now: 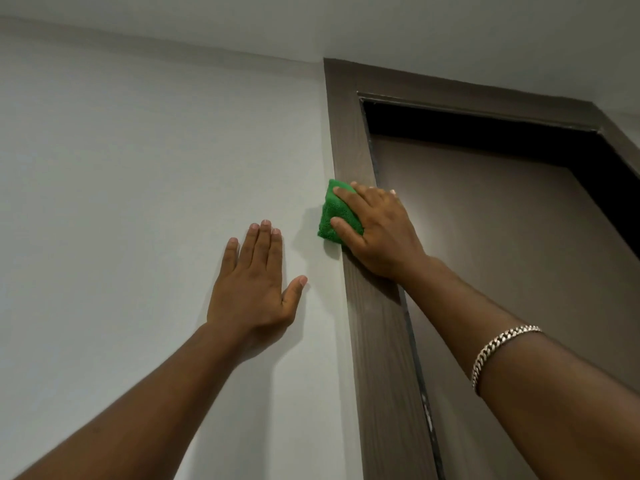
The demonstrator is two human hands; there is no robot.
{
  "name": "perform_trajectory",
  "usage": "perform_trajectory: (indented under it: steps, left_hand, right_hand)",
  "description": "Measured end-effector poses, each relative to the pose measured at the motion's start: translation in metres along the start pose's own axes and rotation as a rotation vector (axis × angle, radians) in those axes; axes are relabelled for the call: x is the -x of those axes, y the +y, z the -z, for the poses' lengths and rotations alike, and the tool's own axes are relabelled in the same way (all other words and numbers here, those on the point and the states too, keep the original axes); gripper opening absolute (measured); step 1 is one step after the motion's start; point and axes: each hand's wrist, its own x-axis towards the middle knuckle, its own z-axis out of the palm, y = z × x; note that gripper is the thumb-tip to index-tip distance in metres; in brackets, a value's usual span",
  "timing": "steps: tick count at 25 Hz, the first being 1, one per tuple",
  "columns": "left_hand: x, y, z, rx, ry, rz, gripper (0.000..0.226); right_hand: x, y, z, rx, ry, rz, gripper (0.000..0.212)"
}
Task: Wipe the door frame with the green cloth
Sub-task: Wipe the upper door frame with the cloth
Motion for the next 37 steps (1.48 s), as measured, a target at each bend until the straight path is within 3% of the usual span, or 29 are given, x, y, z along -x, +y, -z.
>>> perform_trajectory:
  steps: [6, 10, 16, 22, 28, 33, 37]
  left_hand:
    - [0.012, -0.008, 0.003, 0.006, -0.003, -0.026, 0.082]
    - [0.011, -0.008, 0.004, -0.008, -0.021, -0.016, 0.085]
    - [0.017, -0.011, 0.01, -0.032, -0.057, -0.022, 0.086]
    - [0.022, -0.011, 0.012, -0.059, -0.078, -0.026, 0.085]
    - [0.026, -0.014, 0.015, -0.065, -0.087, -0.037, 0.084]
    - [0.025, -0.014, 0.014, -0.074, -0.097, -0.034, 0.083]
    - [0.021, -0.003, 0.022, -0.033, -0.199, 0.043, 0.086]
  right_hand:
    - [0.092, 0.014, 0.002, 0.024, -0.045, 0.189, 0.06]
    - [0.062, 0.018, 0.012, 0.091, -0.084, 0.025, 0.065]
    - [0.089, 0.001, 0.014, 0.16, -0.114, 0.173, 0.069]
    - [0.041, -0.005, 0.018, 0.032, -0.142, 0.017, 0.068]
    - [0.121, 0.012, 0.015, -0.006, -0.172, 0.331, 0.065]
    - [0.067, 0.007, 0.017, -0.104, -0.148, -0.014, 0.066]
    - [0.09, -0.011, 0.013, -0.04, -0.168, 0.081, 0.07]
